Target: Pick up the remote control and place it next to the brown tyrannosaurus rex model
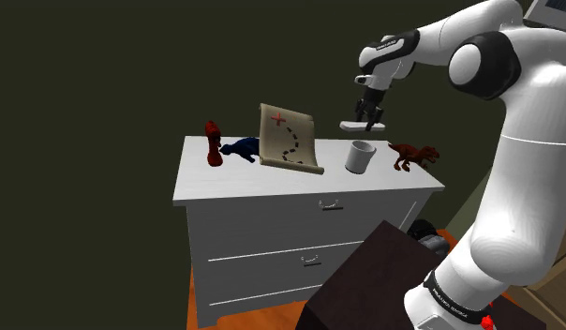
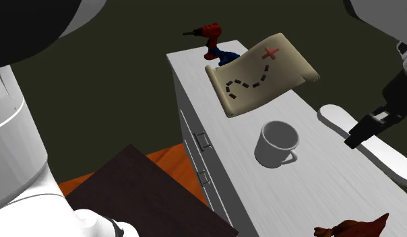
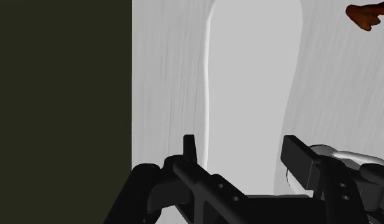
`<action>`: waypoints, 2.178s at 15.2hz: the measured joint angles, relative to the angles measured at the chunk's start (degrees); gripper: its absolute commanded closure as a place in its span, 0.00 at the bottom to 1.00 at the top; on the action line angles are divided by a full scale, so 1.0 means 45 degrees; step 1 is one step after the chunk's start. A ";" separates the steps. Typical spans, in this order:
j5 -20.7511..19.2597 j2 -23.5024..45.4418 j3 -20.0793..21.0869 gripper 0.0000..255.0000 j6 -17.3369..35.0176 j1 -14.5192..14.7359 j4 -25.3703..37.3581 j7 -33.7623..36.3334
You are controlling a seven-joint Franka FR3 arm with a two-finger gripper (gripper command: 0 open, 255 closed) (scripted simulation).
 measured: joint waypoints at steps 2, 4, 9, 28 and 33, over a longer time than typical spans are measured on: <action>0.0094 0.0138 0.0034 1.00 0.0277 -0.0031 -0.0168 -0.0065; 0.0156 0.0200 0.0065 1.00 0.0638 -0.0017 -0.0478 -0.0105; 0.0359 0.0454 0.0152 1.00 0.1372 -0.0055 -0.1010 -0.0257; 0.0892 0.1185 0.0409 0.00 0.2573 -0.0229 -0.1593 -0.0589; 0.0608 0.0795 0.0248 0.00 0.1869 -0.0180 -0.1205 -0.0456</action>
